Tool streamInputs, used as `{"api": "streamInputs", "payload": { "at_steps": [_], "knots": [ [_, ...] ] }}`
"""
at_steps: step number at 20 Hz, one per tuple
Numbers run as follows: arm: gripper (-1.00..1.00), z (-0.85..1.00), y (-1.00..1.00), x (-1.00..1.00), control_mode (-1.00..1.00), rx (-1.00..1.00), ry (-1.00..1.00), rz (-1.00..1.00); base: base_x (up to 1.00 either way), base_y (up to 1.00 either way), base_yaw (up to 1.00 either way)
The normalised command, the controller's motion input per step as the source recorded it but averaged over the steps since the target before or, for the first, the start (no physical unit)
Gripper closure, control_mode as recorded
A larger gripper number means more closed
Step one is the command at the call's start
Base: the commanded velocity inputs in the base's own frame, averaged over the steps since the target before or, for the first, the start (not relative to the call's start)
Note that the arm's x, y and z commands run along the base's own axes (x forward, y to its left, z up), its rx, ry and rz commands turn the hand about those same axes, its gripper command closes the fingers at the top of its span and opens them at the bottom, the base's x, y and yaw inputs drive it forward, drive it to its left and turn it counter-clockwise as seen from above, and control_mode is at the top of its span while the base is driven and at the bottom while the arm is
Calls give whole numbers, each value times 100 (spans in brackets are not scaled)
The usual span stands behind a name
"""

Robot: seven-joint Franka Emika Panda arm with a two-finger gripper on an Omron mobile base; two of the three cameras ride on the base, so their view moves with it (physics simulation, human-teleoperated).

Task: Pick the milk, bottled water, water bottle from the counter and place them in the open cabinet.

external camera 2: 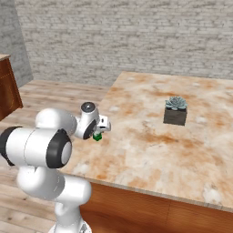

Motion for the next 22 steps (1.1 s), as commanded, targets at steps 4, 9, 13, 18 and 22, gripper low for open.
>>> {"api": "streamInputs", "payload": {
  "at_steps": [4, 9, 13, 18, 22],
  "knots": [
    [-100, -5, 0, 16, -100, 0, 0, 0, 0, 0, 0],
    [-100, -8, 1, 18, -100, 0, 0, 0, 0, 0, 0],
    [-100, -12, 1, 13, -100, 0, 0, 0, 0, 0, 0],
    [-100, -10, 1, 12, -100, 0, 0, 0, 0, 0, 0],
    [-100, -8, 0, 14, -100, 0, 0, 0, 0, 0, 0]
  ]
}}
